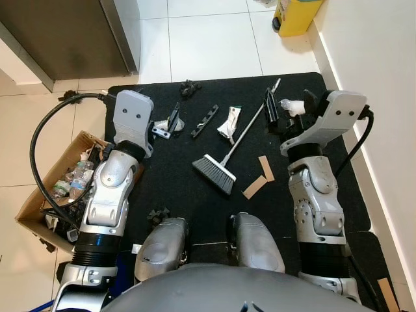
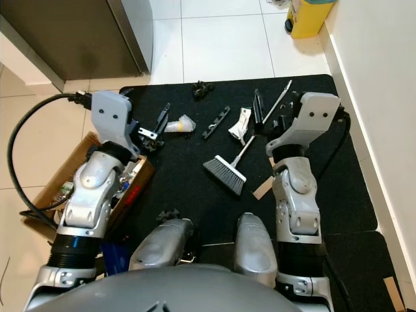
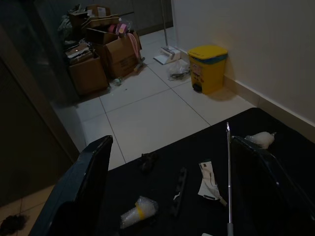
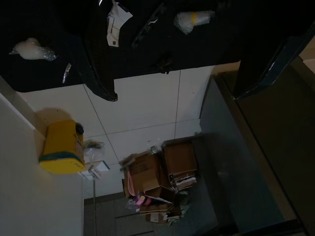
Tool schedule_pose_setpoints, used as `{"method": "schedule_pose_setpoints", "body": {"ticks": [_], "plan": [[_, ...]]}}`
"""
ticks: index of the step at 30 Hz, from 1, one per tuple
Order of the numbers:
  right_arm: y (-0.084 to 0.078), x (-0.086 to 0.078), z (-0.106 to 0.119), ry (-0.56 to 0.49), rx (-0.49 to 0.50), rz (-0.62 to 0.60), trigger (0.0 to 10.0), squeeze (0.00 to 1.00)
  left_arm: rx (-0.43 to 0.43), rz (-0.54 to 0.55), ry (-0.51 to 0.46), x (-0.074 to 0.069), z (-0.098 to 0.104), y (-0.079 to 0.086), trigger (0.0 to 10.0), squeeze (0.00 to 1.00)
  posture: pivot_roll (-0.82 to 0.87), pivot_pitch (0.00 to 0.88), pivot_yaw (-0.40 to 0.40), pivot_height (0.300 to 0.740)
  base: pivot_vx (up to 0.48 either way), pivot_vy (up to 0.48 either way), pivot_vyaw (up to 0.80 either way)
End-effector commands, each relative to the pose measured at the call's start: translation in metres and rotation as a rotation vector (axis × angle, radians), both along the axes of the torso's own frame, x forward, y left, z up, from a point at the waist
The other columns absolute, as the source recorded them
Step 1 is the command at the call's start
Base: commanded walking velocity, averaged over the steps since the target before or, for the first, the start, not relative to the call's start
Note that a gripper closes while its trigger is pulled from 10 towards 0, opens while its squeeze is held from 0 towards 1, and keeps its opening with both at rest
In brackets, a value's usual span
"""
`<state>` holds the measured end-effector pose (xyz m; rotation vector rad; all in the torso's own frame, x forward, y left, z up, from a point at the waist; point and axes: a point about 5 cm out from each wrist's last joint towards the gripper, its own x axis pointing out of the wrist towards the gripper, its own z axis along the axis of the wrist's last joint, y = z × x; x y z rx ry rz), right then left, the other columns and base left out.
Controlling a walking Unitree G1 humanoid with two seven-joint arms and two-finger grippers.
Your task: Sweep floor
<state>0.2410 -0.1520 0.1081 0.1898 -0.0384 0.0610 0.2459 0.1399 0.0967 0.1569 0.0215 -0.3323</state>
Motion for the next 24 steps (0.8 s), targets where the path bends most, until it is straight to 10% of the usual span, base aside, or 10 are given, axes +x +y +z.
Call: {"method": "schedule_pose_setpoints", "body": {"ticks": [1,24], "plan": [[-0.0004,-0.0006,-0.0041,0.016,-0.002,-0.005,10.0,0.0,0.003,0.004,0.015,-0.0003,-0.0032,0.0004,10.0,0.0,0.05,0.0,-0.016,0.74,0.0,0.0,0.0],[-0.0001,0.0,-0.0042,0.016,-0.003,-0.002,10.0,0.0,0.004,0.006,0.015,0.0008,-0.0035,0.0005,10.0,0.0,0.06,0.0,-0.016,0.74,0.0,0.0,0.0]]}}
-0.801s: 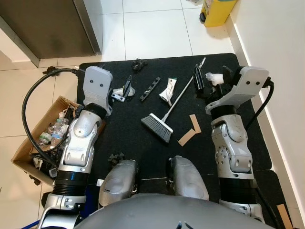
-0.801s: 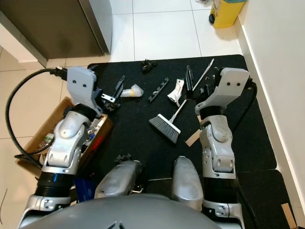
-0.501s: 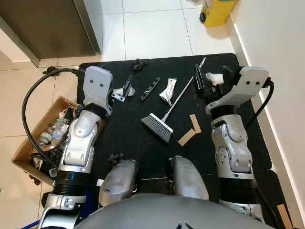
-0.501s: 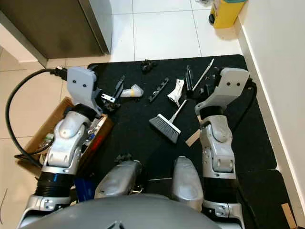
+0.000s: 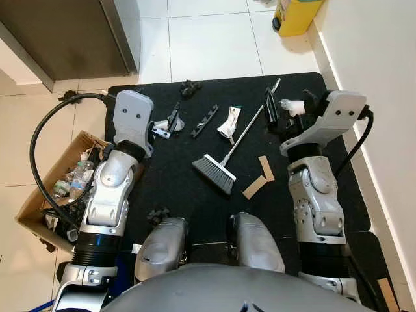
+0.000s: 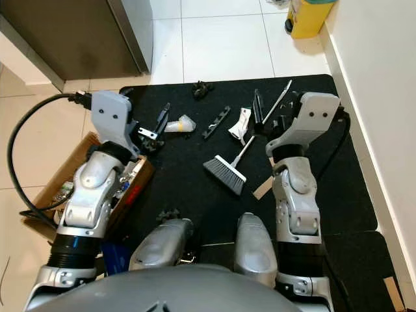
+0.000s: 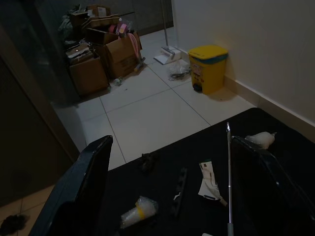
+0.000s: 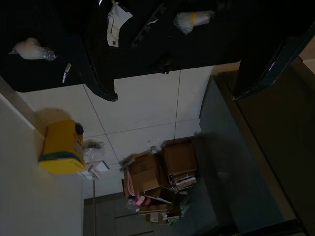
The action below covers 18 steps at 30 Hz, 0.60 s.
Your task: Sweep floor
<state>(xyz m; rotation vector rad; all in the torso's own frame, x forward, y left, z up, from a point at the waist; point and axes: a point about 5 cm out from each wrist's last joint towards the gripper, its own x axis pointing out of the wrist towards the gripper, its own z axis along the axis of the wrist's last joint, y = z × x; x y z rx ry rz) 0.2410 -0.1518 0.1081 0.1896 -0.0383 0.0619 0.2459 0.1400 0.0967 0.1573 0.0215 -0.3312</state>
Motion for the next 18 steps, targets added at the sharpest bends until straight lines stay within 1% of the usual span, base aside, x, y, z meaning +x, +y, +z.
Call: {"method": "schedule_pose_setpoints", "body": {"ticks": [1,3,12,18], "plan": [[-0.0003,0.0,-0.0042,0.016,-0.003,-0.003,10.0,0.0,0.004,0.004,0.015,0.0007,-0.0035,0.0005,10.0,0.0,0.06,0.0,-0.016,0.74,0.0,0.0,0.0],[-0.0004,-0.0002,-0.0043,0.016,-0.003,-0.003,10.0,0.0,0.003,0.004,0.015,0.0006,-0.0036,0.0003,10.0,0.0,0.06,0.0,-0.016,0.74,0.0,-0.341,0.0],[-0.0009,0.0,-0.0041,0.015,-0.006,-0.001,10.0,0.0,0.0,0.002,0.012,0.0006,-0.0035,-0.0004,10.0,0.0,0.06,0.0,-0.018,0.74,0.0,-0.474,0.0],[-0.0015,0.0004,-0.0043,0.015,-0.008,-0.001,10.0,0.0,-0.006,0.0,0.012,0.0006,-0.004,-0.0008,10.0,0.0,0.05,0.0,-0.019,0.74,0.0,0.0,0.0]]}}
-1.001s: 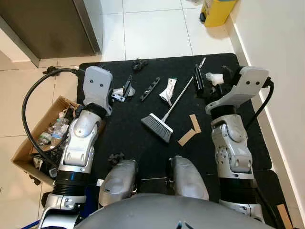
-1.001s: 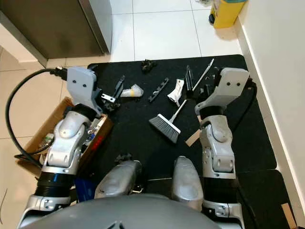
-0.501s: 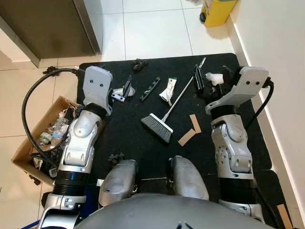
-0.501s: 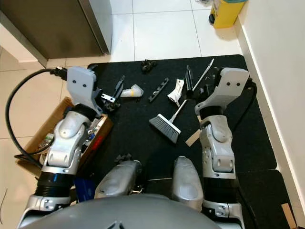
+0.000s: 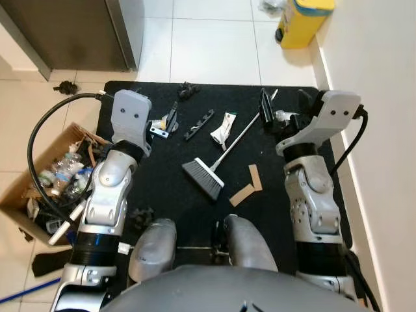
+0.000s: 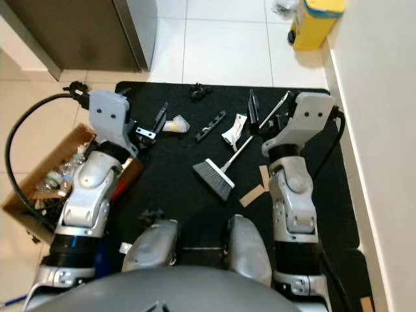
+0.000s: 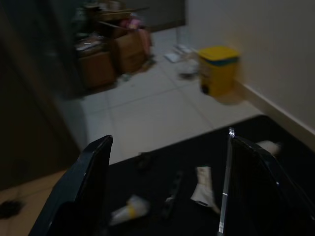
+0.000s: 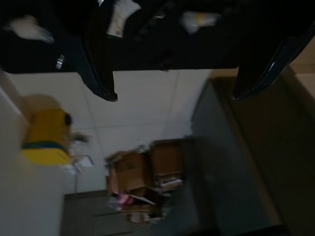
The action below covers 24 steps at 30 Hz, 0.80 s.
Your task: Sweep floor
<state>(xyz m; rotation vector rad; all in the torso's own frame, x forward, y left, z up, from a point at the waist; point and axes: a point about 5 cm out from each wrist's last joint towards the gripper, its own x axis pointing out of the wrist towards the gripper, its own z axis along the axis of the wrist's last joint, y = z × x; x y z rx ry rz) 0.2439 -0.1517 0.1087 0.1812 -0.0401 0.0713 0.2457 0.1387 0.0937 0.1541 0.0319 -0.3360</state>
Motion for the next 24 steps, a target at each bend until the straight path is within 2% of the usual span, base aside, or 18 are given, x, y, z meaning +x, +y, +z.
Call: {"method": "schedule_pose_setpoints", "body": {"ticks": [1,24], "plan": [[-0.0016,-0.0024,-0.0049,0.018,0.0,-0.01,10.0,0.0,-0.004,0.004,0.001,0.0008,-0.0011,0.0005,10.0,0.0,0.05,0.0,-0.019,0.74,0.0,0.0,0.0],[-0.0015,-0.0025,-0.0069,0.025,0.001,-0.007,10.0,0.0,-0.005,0.009,0.016,0.0005,-0.0037,0.0005,10.0,0.0,0.05,0.0,-0.021,0.74,0.0,0.0,0.0]]}}
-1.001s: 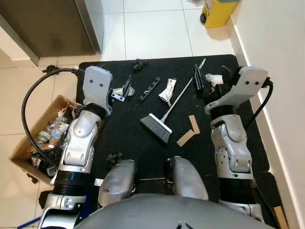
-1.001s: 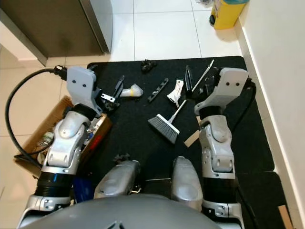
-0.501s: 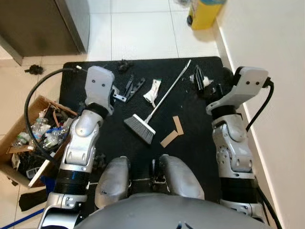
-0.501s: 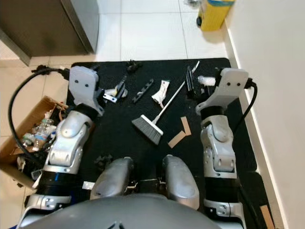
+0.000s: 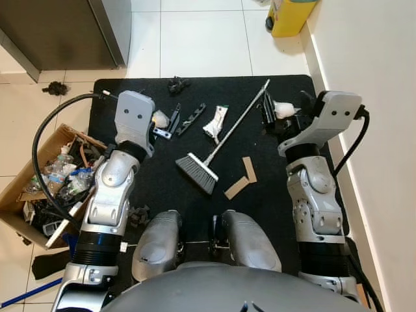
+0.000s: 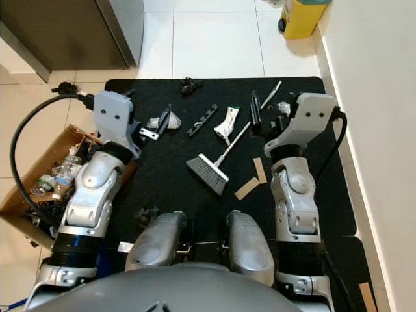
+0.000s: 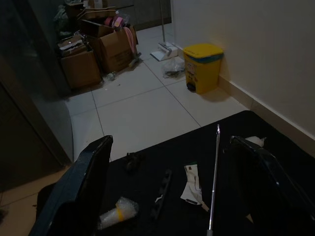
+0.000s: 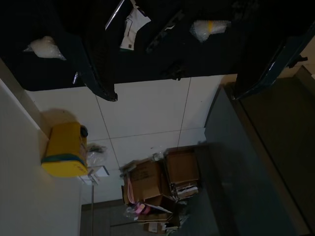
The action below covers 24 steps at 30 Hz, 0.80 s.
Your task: Sweep floor
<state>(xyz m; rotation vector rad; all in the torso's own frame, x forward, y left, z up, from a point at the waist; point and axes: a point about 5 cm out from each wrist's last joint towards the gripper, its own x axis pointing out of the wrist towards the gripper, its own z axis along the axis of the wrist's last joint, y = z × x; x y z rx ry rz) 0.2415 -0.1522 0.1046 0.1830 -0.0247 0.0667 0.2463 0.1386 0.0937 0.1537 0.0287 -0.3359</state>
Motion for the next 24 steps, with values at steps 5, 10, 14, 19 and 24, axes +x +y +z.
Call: {"method": "schedule_pose_setpoints", "body": {"ticks": [5,10,14,19,24], "plan": [[-0.0007,0.0002,-0.0034,0.011,0.003,-0.005,10.0,0.0,-0.014,0.015,0.021,0.0,-0.0039,0.0006,10.0,0.0,0.05,0.0,-0.021,0.74,0.0,0.0,0.0],[-0.0008,0.0004,-0.0037,0.012,0.005,-0.007,10.0,0.0,-0.021,0.018,0.02,0.0001,-0.0036,0.0008,10.0,0.0,0.05,0.0,-0.02,0.74,0.0,0.0,0.0],[-0.0012,0.0004,-0.0043,0.014,0.008,-0.009,10.0,0.0,-0.021,0.021,0.026,0.0002,-0.0038,0.0009,10.0,0.0,0.05,0.0,-0.021,0.74,0.0,0.0,0.0],[-0.0012,0.0006,-0.0044,0.015,0.01,-0.01,10.0,0.0,-0.014,0.019,0.027,0.0005,-0.0035,0.0009,10.0,0.0,0.05,0.0,-0.02,0.74,0.0,0.0,0.0],[-0.0008,0.0006,-0.0048,0.016,0.012,-0.01,10.0,0.0,-0.011,0.019,0.027,0.0008,-0.0035,0.0009,10.0,0.0,0.06,0.0,-0.019,0.74,0.0,0.0,0.0]]}}
